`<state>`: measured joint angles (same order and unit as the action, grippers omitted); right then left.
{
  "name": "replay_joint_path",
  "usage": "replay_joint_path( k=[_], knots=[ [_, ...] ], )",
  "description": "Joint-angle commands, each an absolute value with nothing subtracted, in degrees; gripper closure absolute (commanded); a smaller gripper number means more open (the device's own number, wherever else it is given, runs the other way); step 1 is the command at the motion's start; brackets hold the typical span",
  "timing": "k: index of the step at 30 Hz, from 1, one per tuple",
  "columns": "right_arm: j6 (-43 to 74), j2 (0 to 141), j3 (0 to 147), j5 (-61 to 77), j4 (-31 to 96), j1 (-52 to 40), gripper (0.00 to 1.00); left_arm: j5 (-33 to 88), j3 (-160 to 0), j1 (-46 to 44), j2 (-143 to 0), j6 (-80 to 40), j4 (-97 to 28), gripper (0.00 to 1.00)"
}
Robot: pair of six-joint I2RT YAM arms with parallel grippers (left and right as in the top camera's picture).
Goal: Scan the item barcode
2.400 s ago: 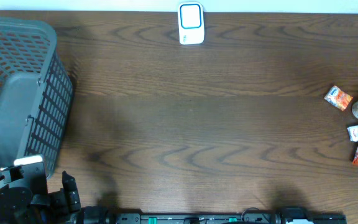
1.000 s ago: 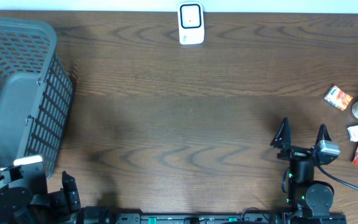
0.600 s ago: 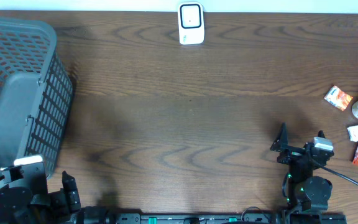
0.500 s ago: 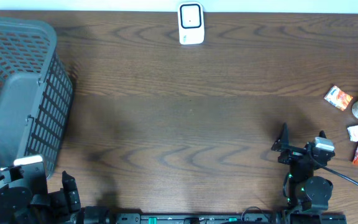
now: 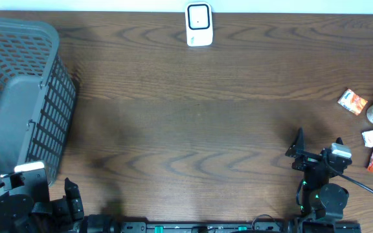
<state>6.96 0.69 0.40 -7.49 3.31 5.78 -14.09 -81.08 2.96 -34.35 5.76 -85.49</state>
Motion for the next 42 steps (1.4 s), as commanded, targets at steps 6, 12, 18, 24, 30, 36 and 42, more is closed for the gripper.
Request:
replay_joint_path(
  k=[6,12,18,24,30,36,42],
  knots=[
    [6.59,0.32,0.32,-7.42,3.6,6.33,0.01,-14.59,-81.43,3.2,-34.35,5.04,-85.49,0.03],
    [6.59,0.32,0.32,-7.4,3.6,6.33,0.01,-14.63,-81.43,3.2,-34.35,5.06,-85.58,0.03],
    [6.59,0.32,0.32,-7.42,3.6,6.33,0.01,-0.69,-76.79,3.09,-32.01,5.04,-73.38,0.03],
    [6.59,0.32,0.32,-7.42,3.6,6.33,0.01,9.5,-54.26,3.09,-20.32,5.02,-50.28,0.03],
    [6.59,0.32,0.32,-7.42,3.6,6.33,0.01,13.08,-31.62,3.09,-10.5,4.93,-29.12,0.03],
    [6.59,0.32,0.32,-7.42,3.6,6.33,0.01,11.09,-16.53,3.09,-7.7,4.36,-11.84,0.03],
    [6.57,0.32,0.32,-7.42,3.6,6.33,0.01,5.87,-10.48,1.65,-4.78,3.68,-10.28,0.03]
  ],
)
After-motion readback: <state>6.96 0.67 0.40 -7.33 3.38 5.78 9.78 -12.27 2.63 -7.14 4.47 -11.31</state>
